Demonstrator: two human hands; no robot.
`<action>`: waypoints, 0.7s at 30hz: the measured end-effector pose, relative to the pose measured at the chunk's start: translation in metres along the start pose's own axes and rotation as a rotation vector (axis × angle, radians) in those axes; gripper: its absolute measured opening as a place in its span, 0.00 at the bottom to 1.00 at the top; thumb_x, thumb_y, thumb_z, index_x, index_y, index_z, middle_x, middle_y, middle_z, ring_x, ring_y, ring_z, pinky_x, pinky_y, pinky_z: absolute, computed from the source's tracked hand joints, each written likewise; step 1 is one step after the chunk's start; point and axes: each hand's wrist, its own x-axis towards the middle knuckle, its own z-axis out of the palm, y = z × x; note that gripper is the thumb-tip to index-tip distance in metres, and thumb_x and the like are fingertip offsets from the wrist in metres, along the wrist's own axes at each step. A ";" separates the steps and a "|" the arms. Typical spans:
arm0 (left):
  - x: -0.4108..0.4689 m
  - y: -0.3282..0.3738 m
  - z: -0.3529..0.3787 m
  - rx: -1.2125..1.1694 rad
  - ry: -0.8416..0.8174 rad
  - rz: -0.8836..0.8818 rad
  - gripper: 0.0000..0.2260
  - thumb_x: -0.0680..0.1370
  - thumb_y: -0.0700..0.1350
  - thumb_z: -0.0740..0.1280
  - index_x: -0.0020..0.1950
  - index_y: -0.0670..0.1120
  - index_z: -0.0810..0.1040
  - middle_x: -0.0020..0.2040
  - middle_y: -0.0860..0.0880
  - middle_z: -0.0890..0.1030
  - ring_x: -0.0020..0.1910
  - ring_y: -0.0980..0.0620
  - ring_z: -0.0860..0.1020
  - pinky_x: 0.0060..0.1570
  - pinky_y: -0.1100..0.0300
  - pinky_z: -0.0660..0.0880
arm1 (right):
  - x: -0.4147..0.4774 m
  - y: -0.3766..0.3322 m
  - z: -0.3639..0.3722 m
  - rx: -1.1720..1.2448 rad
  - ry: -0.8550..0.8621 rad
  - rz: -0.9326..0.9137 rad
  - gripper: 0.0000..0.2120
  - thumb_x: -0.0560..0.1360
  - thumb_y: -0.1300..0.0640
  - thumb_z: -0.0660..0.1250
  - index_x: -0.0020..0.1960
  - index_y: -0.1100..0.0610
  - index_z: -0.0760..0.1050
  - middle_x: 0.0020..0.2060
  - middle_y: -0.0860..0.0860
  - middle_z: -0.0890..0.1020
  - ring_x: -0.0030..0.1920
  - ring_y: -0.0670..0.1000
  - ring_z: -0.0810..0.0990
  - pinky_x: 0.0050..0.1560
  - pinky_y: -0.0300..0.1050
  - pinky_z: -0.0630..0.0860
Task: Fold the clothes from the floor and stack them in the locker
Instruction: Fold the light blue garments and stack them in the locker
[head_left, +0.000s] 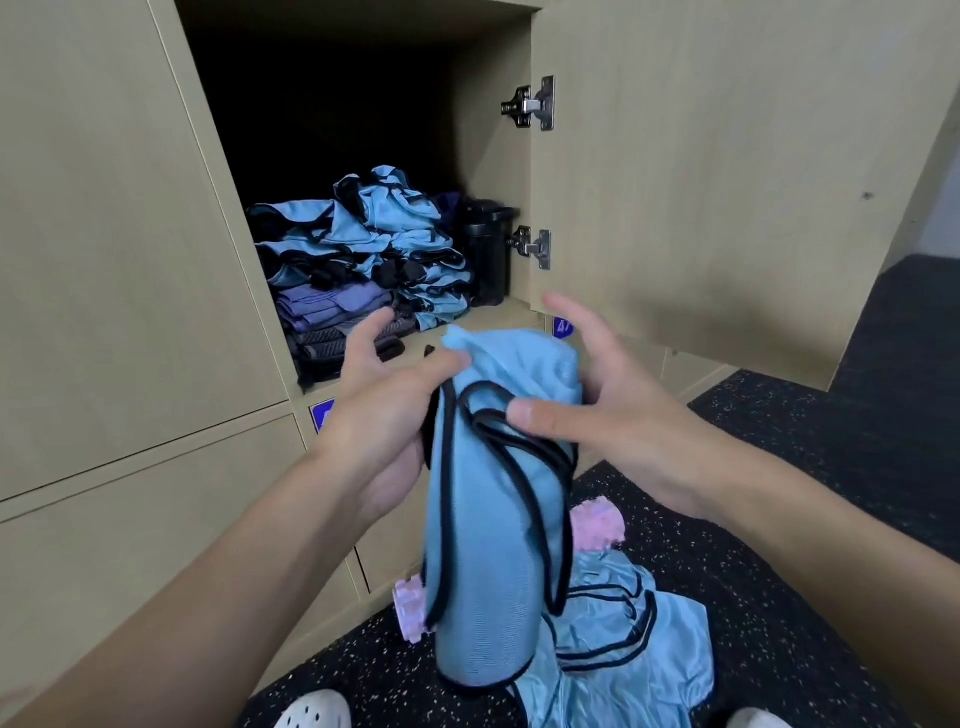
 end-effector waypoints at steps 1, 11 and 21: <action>0.001 0.002 -0.001 -0.025 0.029 0.007 0.32 0.76 0.35 0.71 0.75 0.56 0.63 0.39 0.48 0.87 0.38 0.48 0.85 0.35 0.52 0.83 | -0.001 0.000 0.002 -0.024 -0.022 -0.017 0.41 0.66 0.61 0.79 0.69 0.35 0.63 0.59 0.53 0.82 0.55 0.51 0.84 0.58 0.48 0.80; -0.005 -0.002 -0.003 0.288 -0.312 0.046 0.20 0.72 0.33 0.74 0.61 0.46 0.81 0.51 0.46 0.87 0.51 0.46 0.85 0.52 0.55 0.82 | 0.004 -0.008 -0.005 0.095 0.107 -0.062 0.19 0.71 0.69 0.73 0.55 0.50 0.79 0.51 0.52 0.86 0.52 0.53 0.85 0.53 0.47 0.81; -0.002 0.007 -0.007 0.402 -0.305 0.099 0.09 0.73 0.35 0.74 0.52 0.43 0.85 0.48 0.45 0.87 0.50 0.45 0.86 0.54 0.53 0.81 | 0.006 -0.010 -0.007 -0.278 0.096 -0.045 0.10 0.73 0.64 0.74 0.53 0.60 0.81 0.49 0.62 0.83 0.51 0.63 0.82 0.58 0.64 0.77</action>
